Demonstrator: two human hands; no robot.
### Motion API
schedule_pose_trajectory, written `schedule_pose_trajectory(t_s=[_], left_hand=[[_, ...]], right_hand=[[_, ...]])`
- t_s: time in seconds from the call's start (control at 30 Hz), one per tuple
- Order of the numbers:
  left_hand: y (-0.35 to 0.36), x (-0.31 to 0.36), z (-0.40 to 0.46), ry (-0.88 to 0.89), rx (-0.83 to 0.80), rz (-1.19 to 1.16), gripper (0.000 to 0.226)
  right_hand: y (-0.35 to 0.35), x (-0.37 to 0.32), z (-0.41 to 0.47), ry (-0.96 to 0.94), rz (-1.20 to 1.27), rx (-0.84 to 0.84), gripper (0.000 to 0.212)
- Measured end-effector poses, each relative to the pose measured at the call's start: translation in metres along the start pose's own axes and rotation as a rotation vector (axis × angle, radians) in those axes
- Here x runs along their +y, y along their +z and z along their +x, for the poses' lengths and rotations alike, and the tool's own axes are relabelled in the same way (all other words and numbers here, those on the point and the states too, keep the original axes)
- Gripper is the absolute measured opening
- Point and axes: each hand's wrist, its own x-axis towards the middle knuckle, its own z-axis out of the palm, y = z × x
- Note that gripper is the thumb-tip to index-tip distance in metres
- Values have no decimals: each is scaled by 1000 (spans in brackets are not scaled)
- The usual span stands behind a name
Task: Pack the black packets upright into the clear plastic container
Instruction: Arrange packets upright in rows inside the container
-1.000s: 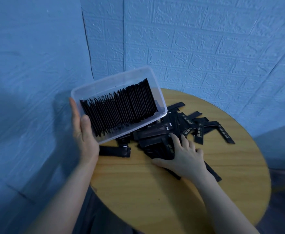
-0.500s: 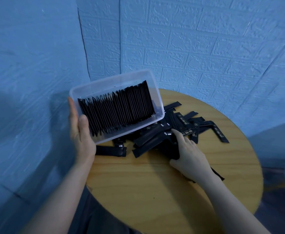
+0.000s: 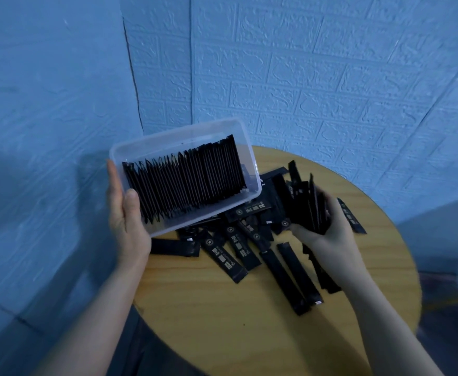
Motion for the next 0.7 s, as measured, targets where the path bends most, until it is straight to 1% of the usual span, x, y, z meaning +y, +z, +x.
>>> schedule_pose_trajectory(t_s=[0.03, 0.1, 0.13, 0.17, 0.27, 0.37, 0.43, 0.57, 0.63, 0.7], left_hand=[[0, 0, 0, -3, 2, -1, 49], [0, 1, 0, 1, 5, 0, 50], [0, 1, 0, 4, 6, -1, 49], [0, 1, 0, 4, 7, -3, 49], [0, 0, 0, 7, 9, -14, 49], [0, 1, 1, 12, 11, -15, 50], [0, 1, 1, 17, 11, -4, 50], [0, 0, 0, 39, 16, 28, 51], [1, 1, 1, 49, 20, 27, 51], [1, 6, 3, 55, 31, 23, 51]], right_hand=[[2, -3, 1, -20, 76, 36, 59], [6, -9, 0, -82, 221, 168, 49], [8, -12, -1, -119, 274, 236, 47], [11, -12, -4, -150, 306, 280, 50], [20, -3, -13, -154, 339, 305, 72], [24, 5, -21, -146, 372, 251, 89], [27, 8, -25, -175, 372, 177, 95], [29, 18, -33, -212, 285, 82, 95], [27, 26, -35, -183, 252, 11, 96], [27, 30, -37, -143, 231, -77, 89]])
